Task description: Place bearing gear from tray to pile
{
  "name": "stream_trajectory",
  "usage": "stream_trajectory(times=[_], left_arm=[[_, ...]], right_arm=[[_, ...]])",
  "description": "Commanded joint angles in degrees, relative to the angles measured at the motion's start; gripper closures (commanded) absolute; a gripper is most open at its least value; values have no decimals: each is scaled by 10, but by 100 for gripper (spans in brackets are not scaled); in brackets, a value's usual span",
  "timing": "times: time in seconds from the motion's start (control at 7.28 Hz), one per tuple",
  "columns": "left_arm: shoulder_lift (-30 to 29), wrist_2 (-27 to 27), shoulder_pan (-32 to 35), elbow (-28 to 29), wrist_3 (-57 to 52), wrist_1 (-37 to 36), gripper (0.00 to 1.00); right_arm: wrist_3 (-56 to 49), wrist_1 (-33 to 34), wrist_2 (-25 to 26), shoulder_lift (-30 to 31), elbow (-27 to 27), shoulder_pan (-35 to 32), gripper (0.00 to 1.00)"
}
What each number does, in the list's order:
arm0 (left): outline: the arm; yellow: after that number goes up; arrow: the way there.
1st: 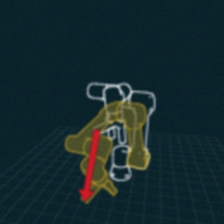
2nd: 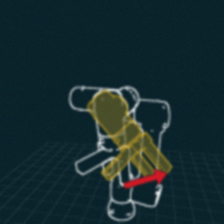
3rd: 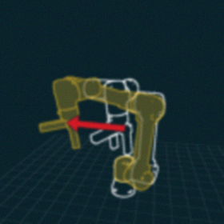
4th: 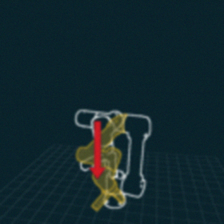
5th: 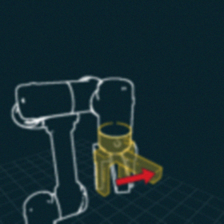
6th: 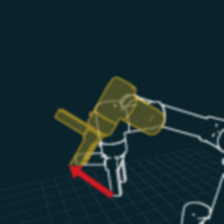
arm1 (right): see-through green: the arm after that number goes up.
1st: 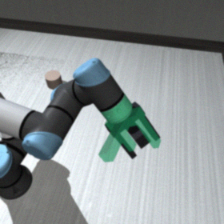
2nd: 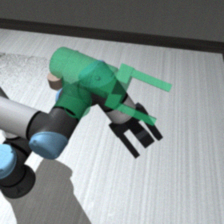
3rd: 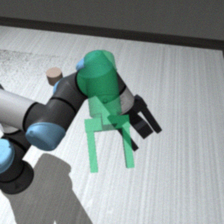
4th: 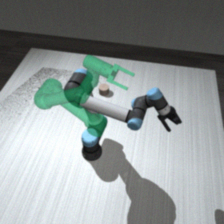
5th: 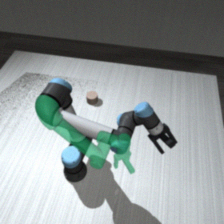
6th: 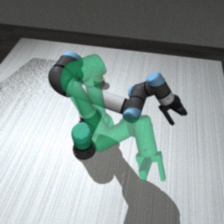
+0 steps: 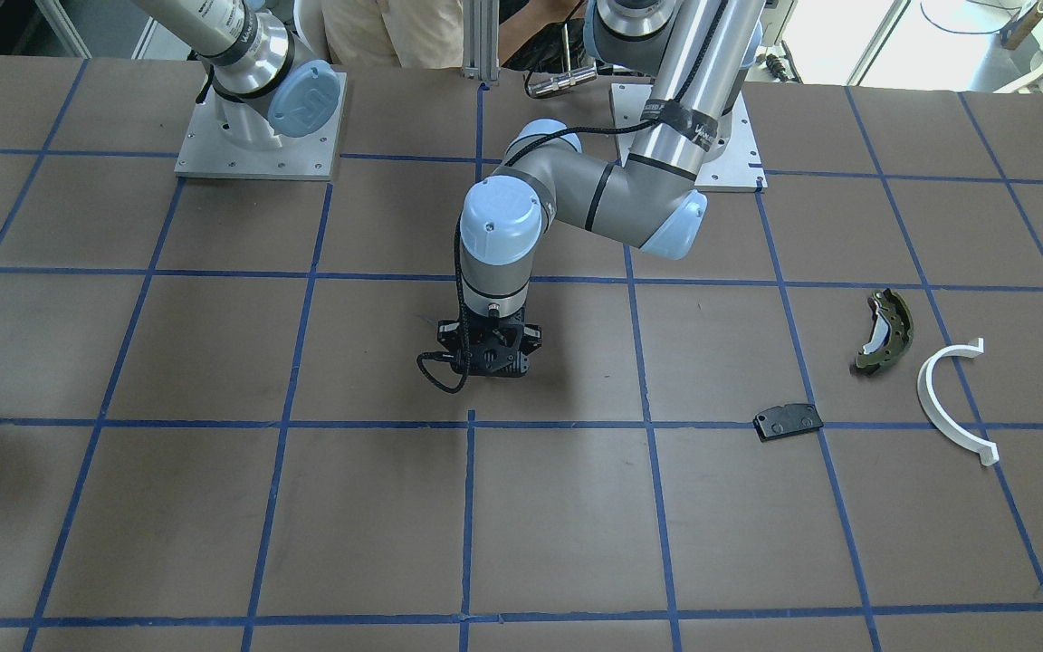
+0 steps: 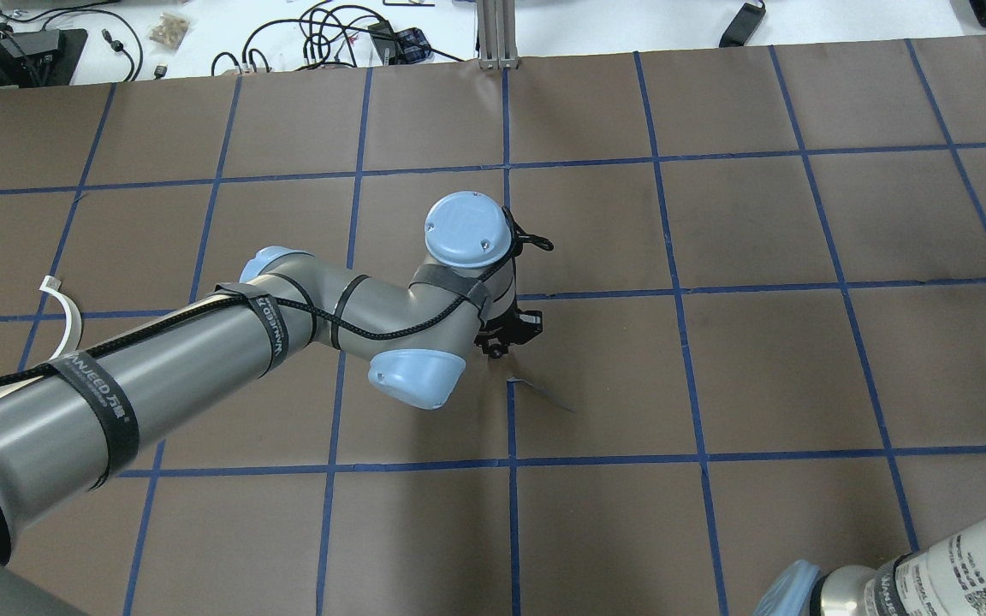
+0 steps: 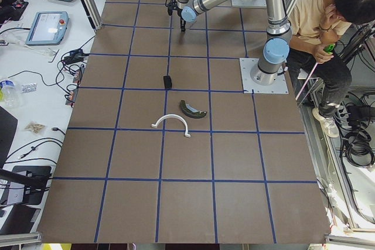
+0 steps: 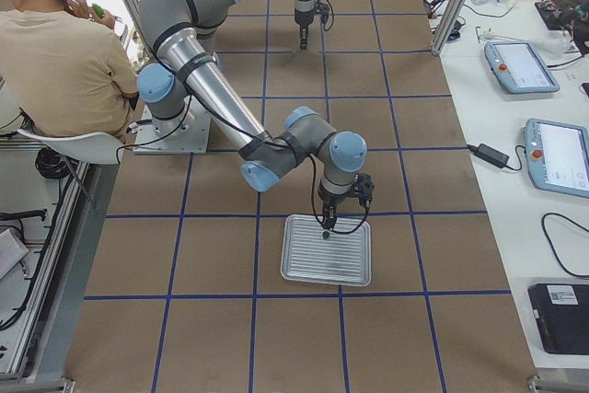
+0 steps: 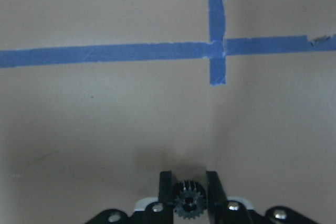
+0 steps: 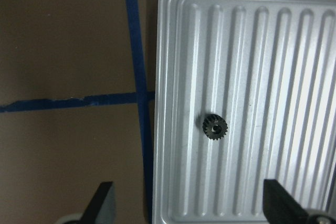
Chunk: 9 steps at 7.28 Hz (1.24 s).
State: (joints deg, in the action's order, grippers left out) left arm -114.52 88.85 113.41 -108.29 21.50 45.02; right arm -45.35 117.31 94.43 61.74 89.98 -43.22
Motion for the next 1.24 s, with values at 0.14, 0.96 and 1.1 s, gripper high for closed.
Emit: stream_trajectory(times=[0.14,0.96,1.1], left_arm=[[43,97,-83,-9,-8,77,100],[151,99,-389,-117,-394,110,100],[149,99,-437,-115,-427,109,100]], right_arm=[[-88,50,-1,-50,-18,3,3],[-83,52,6,-79,-18,8,43],[-82,52,7,-81,-18,12,44]])
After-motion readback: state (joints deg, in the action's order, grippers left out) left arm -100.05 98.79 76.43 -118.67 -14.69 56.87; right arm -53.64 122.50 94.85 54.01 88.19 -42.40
